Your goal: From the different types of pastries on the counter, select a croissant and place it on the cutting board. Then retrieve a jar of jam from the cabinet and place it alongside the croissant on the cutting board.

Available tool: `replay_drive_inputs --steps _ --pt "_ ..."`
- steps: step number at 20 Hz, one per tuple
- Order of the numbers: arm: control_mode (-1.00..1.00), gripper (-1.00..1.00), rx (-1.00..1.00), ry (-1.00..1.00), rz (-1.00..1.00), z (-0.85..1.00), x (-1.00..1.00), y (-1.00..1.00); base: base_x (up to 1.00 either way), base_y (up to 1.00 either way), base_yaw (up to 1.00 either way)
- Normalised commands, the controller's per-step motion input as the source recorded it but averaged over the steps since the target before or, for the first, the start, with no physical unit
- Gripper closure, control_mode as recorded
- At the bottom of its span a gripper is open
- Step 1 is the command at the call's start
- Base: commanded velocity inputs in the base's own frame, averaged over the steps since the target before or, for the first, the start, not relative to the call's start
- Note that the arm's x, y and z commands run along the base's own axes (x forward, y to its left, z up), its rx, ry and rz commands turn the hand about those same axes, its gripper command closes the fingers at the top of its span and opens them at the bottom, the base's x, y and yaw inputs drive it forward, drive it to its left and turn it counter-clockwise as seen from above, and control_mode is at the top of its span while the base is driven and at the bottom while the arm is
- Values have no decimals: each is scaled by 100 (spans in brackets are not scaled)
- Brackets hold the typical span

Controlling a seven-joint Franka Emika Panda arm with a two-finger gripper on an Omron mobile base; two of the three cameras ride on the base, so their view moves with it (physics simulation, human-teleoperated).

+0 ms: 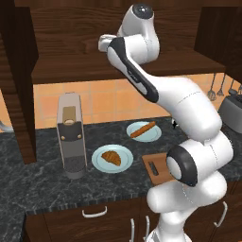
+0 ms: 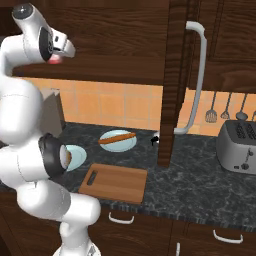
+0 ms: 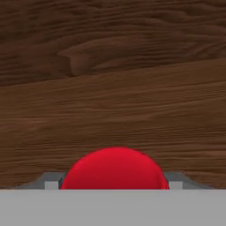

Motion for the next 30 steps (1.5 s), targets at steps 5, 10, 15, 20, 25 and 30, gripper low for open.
replay_drive_inputs --steps 5,10,15,20,25,30 --pt "-100 100 6 -1 -9 4 -73 -7 0 0 0" --pt "-100 100 8 0 -11 9 -91 -27 0 0 0" --pt "-100 100 5 -5 -9 11 -98 -37 0 0 0" --pt "-100 100 19 -5 1 3 -100 -49 0 0 0" --pt "-100 100 12 0 7 -6 -77 1 0 0 0" --pt "-100 100 0 -2 22 -17 -61 -22 0 0 0"
